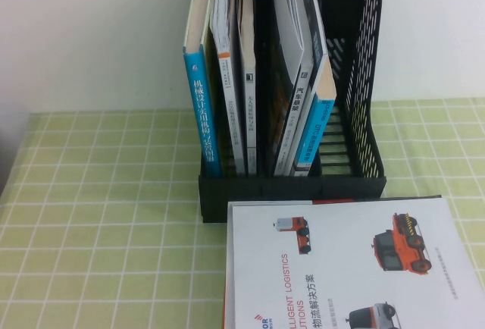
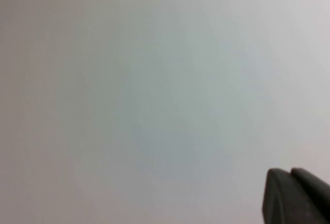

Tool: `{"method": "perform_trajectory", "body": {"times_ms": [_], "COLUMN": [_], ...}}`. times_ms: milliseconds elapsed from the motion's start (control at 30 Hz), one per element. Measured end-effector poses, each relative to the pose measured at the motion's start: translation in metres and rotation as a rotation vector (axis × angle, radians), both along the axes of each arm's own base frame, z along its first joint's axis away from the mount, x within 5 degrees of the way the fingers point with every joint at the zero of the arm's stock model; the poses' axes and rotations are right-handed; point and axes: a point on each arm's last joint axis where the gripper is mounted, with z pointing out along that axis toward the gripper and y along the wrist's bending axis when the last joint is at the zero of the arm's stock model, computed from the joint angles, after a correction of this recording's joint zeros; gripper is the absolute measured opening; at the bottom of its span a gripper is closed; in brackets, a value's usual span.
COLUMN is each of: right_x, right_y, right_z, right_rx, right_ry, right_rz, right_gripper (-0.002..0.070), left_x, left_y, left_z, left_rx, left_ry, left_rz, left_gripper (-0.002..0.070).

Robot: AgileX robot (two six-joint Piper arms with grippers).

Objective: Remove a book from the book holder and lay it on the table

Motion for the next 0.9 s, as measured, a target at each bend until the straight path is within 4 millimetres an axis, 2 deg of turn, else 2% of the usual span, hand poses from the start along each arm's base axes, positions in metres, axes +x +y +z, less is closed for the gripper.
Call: {"method": "perform_trajectory", "body": {"times_ms": [100,233,300,400,533,667,767,900], "right_x": [0.029,0.065,0.076,0.087,0.106,0.129,0.146,0.159], "right_y": [0.003,0.002,0.002,0.005,0.013,0.036,0.06,0.09], "right_z": [0.006,0.001,-0.003,-0.009,-0.026,-0.041,-0.053,-0.076], "right_rx": [-0.065,-0.225,-0.265,-0.226,-0.281,-0.39,-0.462,-0.562], "right_ry": [0.213,0.39,0.434,0.516,0.674,0.748,0.761,0.758], "right_rz": [-0.003,-0.06,-0.069,-0.021,0.066,0.232,0.369,0.486], "right_gripper": [-0.0001,-0.0001,-0.0001,-0.0002,-0.0001,-0.0002,-0.0001,-0.0001], "left_x": [0.021,0.047,0.059,0.077,0.097,0.123,0.149,0.185], "left_y": [-0.01,-0.017,-0.019,-0.024,-0.034,-0.052,-0.064,-0.075], "left_z": [0.018,0.028,0.028,0.021,0.012,0.005,-0.004,-0.014], "left_rx": [0.126,0.195,0.174,0.156,0.281,0.423,0.438,0.462], "left_ry": [0.209,0.387,0.431,0.509,0.552,0.503,0.467,0.48], "left_rz": [-0.057,-0.112,-0.136,-0.182,-0.264,-0.439,-0.557,-0.558], "left_gripper": [-0.0003,-0.0003,-0.0003,-0.0003,-0.0003,-0.0003,-0.0003,-0.0003]}}
